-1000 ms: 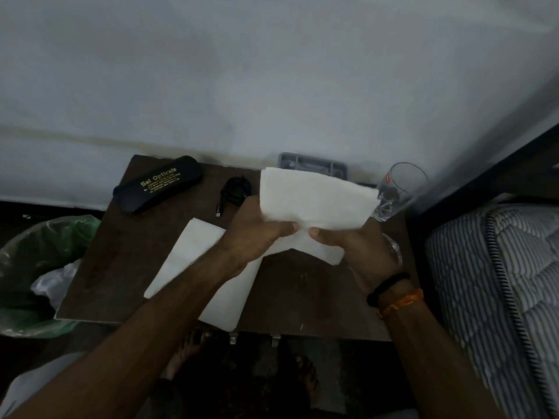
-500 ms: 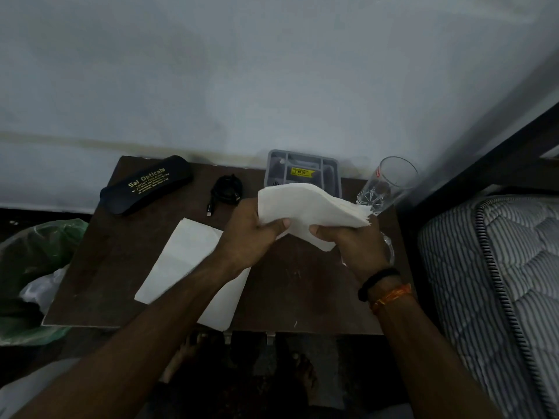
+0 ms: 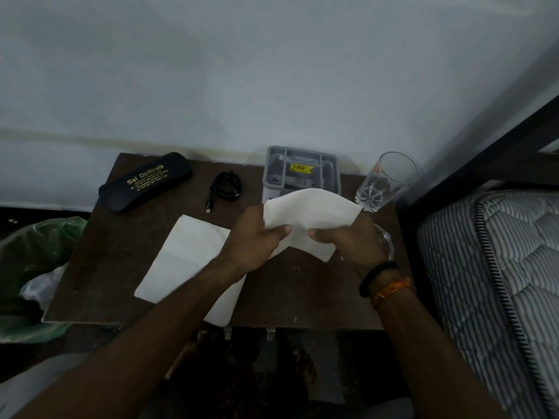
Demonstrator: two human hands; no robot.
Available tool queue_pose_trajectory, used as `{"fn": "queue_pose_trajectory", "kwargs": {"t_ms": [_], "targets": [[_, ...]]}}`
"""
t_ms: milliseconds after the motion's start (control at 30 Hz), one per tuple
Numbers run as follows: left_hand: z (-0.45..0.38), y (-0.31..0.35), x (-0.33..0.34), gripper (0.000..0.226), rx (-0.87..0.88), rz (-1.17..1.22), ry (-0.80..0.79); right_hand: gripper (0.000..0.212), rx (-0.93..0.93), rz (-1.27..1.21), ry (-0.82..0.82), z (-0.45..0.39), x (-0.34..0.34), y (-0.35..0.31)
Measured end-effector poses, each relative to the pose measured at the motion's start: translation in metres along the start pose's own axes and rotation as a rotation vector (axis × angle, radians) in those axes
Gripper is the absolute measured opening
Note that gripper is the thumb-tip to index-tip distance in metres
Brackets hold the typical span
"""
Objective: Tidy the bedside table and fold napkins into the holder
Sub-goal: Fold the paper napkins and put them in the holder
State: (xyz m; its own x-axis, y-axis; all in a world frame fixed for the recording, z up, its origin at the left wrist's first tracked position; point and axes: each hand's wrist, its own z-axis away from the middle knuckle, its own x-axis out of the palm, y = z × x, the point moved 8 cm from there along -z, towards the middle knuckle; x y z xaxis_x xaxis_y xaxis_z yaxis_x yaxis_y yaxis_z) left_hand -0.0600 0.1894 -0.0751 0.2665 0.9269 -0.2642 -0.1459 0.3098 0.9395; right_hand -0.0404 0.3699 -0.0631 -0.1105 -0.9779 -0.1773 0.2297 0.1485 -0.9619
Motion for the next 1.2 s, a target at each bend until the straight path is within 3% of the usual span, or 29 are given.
{"fn": "queue_pose_trajectory", "kwargs": {"t_ms": [167, 300, 433, 700, 867, 1067, 1200], "targets": [[-0.001, 0.003, -0.007, 0.047, 0.0, 0.042, -0.006, 0.048, 0.007, 0.036, -0.057, -0.001, 0.007, -0.002], [-0.004, 0.011, -0.022, 0.039, -0.028, 0.216, -0.026, 0.033, 0.079, -0.182, -0.079, -0.002, 0.008, 0.0], [-0.004, 0.009, -0.028, 0.043, -0.095, 0.299, -0.031, 0.037, 0.179, -0.322, -0.136, 0.003, 0.018, -0.002], [-0.004, 0.007, -0.029, 0.031, -0.124, 0.284, -0.085, 0.038, 0.195, -0.305, -0.212, 0.008, 0.027, -0.007], [0.001, 0.007, -0.029, 0.045, -0.116, 0.291, -0.088, 0.04, 0.223, -0.339, -0.213, 0.009, 0.032, -0.005], [0.001, 0.007, -0.036, 0.043, -0.124, 0.334, -0.062, 0.043, 0.214, -0.475, -0.236, 0.005, 0.037, -0.003], [0.001, 0.007, -0.032, 0.041, -0.146, 0.308, -0.084, 0.039, 0.249, -0.413, -0.219, 0.006, 0.036, -0.001]]}}
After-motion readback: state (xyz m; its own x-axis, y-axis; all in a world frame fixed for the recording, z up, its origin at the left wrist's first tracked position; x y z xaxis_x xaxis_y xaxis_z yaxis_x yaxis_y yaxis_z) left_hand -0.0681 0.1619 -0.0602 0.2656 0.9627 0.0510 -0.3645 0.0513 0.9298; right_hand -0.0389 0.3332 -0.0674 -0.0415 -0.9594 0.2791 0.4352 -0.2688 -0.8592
